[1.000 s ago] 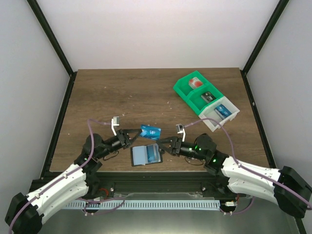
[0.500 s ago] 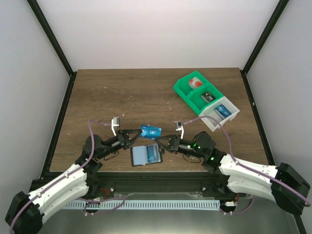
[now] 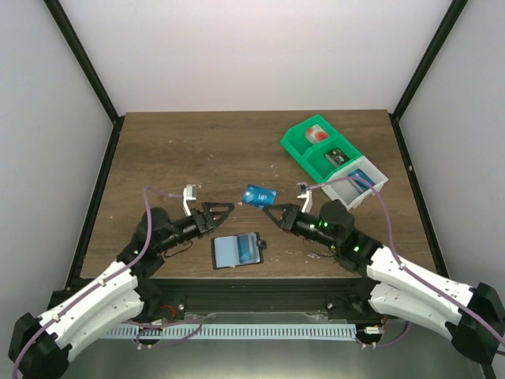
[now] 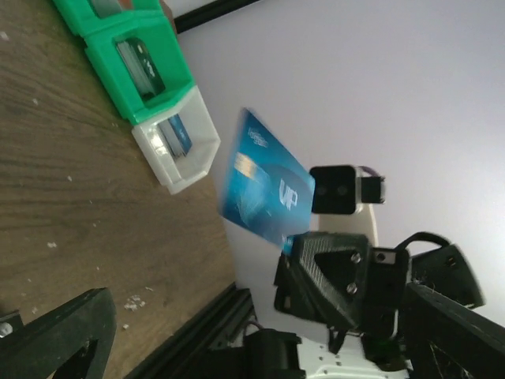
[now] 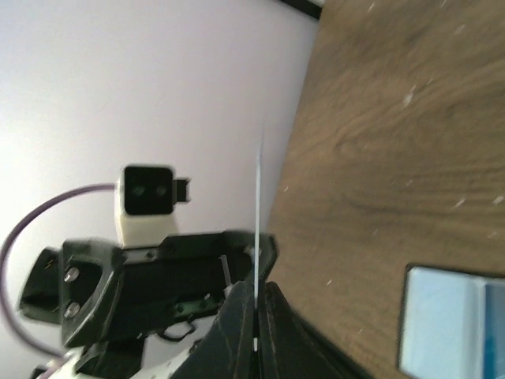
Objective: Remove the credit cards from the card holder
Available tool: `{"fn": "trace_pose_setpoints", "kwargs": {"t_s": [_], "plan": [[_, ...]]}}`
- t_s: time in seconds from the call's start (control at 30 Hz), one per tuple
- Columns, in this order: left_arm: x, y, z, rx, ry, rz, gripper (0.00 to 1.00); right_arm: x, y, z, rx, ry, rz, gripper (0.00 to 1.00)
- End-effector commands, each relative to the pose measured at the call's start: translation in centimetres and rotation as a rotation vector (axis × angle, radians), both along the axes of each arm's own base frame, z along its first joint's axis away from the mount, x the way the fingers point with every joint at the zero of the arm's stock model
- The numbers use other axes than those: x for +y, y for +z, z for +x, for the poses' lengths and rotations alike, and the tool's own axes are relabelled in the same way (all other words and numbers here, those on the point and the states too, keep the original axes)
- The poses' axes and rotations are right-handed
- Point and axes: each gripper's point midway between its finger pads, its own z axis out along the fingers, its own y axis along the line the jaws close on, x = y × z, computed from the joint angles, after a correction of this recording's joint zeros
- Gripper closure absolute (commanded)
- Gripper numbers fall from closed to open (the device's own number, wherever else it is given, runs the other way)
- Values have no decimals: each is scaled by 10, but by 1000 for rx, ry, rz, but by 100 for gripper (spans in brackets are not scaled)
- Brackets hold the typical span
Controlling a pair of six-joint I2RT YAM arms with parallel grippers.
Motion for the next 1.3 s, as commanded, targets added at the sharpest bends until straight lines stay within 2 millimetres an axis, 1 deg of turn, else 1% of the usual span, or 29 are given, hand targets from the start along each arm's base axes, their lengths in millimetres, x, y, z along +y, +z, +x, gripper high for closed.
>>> {"fn": "trace_pose_setpoints", "kwargs": {"t_s": [0.0,0.1,0.23,0.33,0.37,0.43,0.53,0.63,0.7,0.77,0.87,1.0,1.13,1.27], "plan": [[6,-6,8,-108,33,211,0,-28,-1,29,-46,-128,-204,100],[10,-13,15,-170,47,336,0,-52,-8,50,-19,-194,-263,100],[17,-28,24,-194,61,488,0,-90,-16,73,15,-298,-304,100],[18,-37,25,-227,41,553,0,-122,-24,89,58,-379,-356,99],[19,-40,25,-231,39,564,0,-137,-28,96,77,-419,-369,100],[20,-44,25,-232,40,574,0,-158,-33,104,111,-476,-388,100],[22,-41,24,-259,39,577,0,-191,-35,114,130,-589,-426,100],[25,-34,24,-325,40,610,0,-222,-30,122,132,-677,-452,100],[31,-32,25,-351,58,639,0,-243,-31,128,149,-743,-492,100],[36,-31,24,-372,69,665,0,-261,-39,132,199,-786,-518,99],[41,-31,22,-389,80,682,0,-272,-49,136,236,-816,-521,99],[39,-25,18,-419,72,653,0,-281,-57,144,237,-830,-526,100],[41,-23,19,-432,86,656,0,-299,-69,156,269,-849,-560,99],[42,-25,20,-432,88,666,0,-304,-83,166,287,-822,-540,100]]}}
